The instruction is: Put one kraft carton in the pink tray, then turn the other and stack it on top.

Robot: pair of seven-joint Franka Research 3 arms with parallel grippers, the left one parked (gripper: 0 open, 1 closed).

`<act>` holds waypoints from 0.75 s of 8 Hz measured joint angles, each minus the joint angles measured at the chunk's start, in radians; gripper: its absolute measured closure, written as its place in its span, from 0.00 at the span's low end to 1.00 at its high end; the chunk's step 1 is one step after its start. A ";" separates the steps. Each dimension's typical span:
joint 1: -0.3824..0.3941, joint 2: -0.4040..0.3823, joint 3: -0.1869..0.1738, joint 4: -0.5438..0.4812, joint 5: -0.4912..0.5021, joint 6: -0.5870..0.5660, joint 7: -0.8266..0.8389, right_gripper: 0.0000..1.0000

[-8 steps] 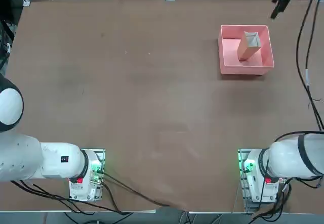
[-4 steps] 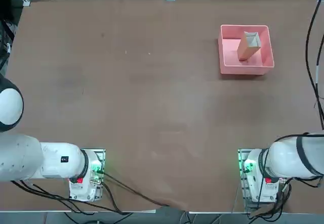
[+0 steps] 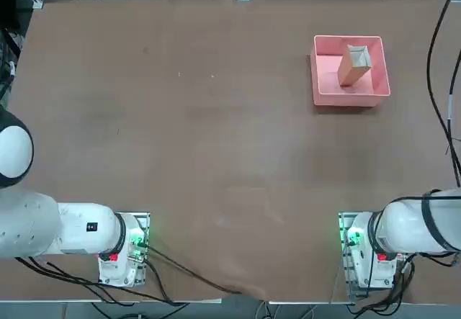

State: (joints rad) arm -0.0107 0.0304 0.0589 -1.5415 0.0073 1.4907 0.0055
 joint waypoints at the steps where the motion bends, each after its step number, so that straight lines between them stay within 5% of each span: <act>1: 0.011 -0.008 0.005 0.000 0.000 -0.037 0.158 0.00; 3: 0.033 -0.011 0.011 0.000 0.000 -0.052 0.309 0.00; 6: 0.030 -0.018 0.001 0.002 -0.001 -0.033 0.269 0.00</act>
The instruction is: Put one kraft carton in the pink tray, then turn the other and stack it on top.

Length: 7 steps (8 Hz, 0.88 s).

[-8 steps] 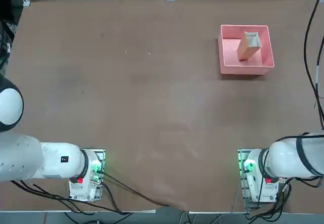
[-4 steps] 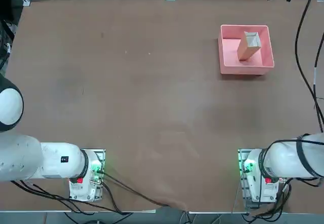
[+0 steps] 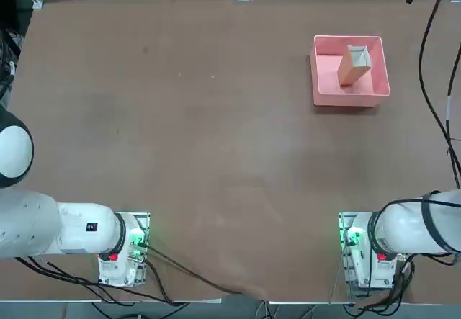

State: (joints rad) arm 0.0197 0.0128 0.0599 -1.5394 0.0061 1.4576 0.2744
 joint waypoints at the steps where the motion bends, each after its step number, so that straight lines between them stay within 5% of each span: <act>1: 0.001 -0.016 0.002 0.001 0.000 0.008 -0.028 0.00; 7: -0.005 -0.087 -0.039 -0.035 0.000 0.006 -0.205 0.00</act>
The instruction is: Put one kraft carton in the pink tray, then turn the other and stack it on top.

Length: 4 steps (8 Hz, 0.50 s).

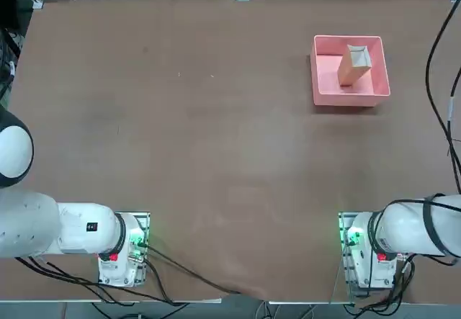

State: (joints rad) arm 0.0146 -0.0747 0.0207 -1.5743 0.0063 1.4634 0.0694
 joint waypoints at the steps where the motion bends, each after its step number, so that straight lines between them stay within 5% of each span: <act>1: -0.001 0.000 -0.015 -0.003 0.000 0.000 -0.023 0.00; 4: -0.003 0.001 -0.049 -0.010 0.000 0.001 -0.117 0.00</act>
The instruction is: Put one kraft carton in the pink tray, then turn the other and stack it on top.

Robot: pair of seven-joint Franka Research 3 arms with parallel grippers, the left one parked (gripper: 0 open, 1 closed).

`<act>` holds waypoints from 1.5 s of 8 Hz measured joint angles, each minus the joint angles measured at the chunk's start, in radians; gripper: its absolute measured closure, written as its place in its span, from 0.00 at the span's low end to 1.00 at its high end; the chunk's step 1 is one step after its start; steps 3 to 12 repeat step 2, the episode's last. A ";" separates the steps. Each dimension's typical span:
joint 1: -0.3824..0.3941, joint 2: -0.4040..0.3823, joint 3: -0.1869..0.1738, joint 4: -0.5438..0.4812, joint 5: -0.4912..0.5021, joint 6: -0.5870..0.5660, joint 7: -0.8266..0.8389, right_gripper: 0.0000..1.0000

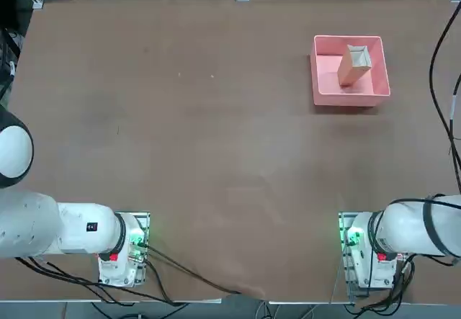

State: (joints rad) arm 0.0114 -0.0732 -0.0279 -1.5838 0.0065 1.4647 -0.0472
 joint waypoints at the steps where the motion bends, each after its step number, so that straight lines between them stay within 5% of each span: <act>1: 0.000 0.001 -0.003 0.000 0.000 0.000 -0.003 0.00; 12: 0.000 0.001 -0.003 0.000 0.000 0.000 -0.004 0.00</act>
